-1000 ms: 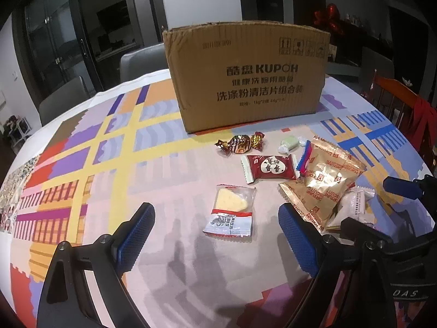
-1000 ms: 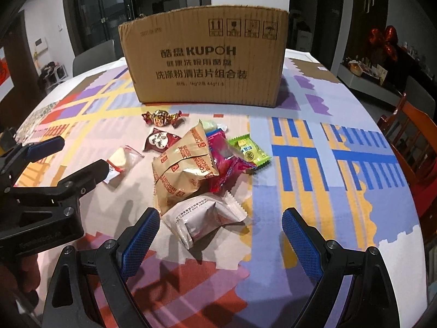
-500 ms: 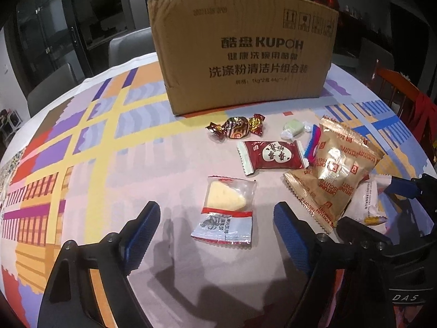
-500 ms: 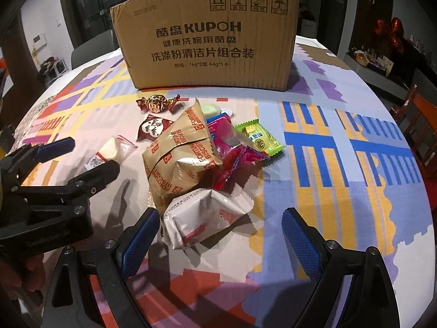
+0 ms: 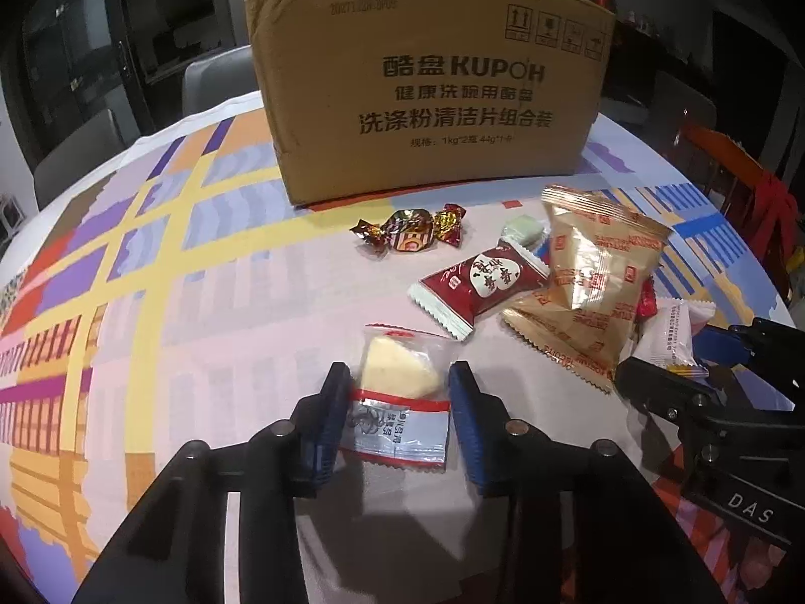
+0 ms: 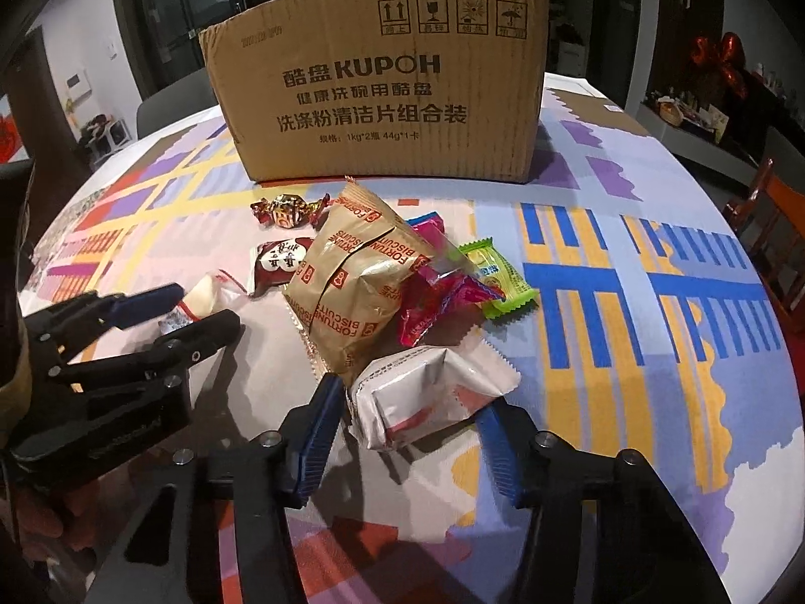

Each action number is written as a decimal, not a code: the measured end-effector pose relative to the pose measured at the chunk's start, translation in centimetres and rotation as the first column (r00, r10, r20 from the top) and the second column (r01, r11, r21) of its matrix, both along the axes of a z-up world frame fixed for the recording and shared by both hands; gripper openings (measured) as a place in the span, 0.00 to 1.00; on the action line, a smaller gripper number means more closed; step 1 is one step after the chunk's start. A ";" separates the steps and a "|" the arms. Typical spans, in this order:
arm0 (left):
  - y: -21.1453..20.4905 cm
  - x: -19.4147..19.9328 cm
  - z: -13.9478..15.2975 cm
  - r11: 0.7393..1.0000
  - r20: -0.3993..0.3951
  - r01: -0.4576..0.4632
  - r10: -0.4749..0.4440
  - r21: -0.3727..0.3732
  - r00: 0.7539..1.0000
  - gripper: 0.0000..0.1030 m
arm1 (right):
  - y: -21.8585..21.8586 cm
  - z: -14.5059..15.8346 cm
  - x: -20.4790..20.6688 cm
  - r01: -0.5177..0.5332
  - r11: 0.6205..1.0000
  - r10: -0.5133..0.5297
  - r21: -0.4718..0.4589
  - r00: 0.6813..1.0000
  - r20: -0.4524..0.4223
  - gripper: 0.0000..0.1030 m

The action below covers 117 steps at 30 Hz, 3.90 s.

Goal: Organize snacks
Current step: 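Grasp the cream bread pack with the left tool while the right tool grasps the white pastry pack, then lift the bread pack and pastry pack and carry both over the cardboard box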

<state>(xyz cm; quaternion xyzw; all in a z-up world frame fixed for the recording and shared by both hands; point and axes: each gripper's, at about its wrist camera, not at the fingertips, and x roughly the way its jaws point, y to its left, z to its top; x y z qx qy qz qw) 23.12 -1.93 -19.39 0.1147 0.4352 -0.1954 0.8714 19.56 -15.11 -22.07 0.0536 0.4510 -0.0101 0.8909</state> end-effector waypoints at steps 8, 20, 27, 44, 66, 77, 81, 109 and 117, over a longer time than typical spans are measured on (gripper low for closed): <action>0.1 -0.4 0.7 1.000 0.001 -0.004 0.004 -0.014 1.000 0.34 | -0.1 0.3 -0.3 -0.003 1.000 0.003 0.007 1.000 0.012 0.44; 0.3 -1.6 2.1 1.000 0.021 -0.015 0.015 -0.022 1.000 0.33 | -0.4 1.7 -1.0 0.001 1.000 -0.002 0.013 0.999 0.055 0.42; 0.5 -2.5 3.3 0.999 0.034 -0.035 0.035 -0.023 0.999 0.33 | -0.7 2.7 -1.6 0.002 1.000 -0.004 0.019 0.997 0.080 0.42; 0.3 -3.8 5.9 0.996 0.055 -0.087 0.088 -0.020 0.995 0.33 | -1.7 4.9 -2.1 -0.003 0.999 -0.003 0.041 0.992 0.129 0.42; -1.1 -2.6 10.1 0.994 0.088 -0.107 0.109 -0.026 0.990 0.33 | -3.7 9.0 -0.4 0.003 0.998 -0.015 0.063 0.983 0.181 0.42; -1.5 -1.9 12.3 0.991 0.121 -0.125 0.128 -0.037 0.984 0.33 | -4.1 11.2 0.3 0.003 0.998 -0.018 0.069 0.976 0.216 0.42; -1.5 -1.7 12.9 0.990 0.130 -0.131 0.136 -0.042 0.982 0.33 | -4.2 11.9 0.6 0.003 0.998 -0.018 0.068 0.974 0.228 0.42; -1.8 1.2 16.7 0.981 0.213 -0.175 0.190 -0.089 0.958 0.33 | -4.8 15.9 3.2 0.021 0.999 -0.032 0.040 0.950 0.311 0.42; -2.2 3.2 18.2 0.980 0.253 -0.174 0.193 -0.097 0.948 0.33 | -5.2 17.6 4.6 0.023 1.000 -0.029 0.020 0.936 0.350 0.42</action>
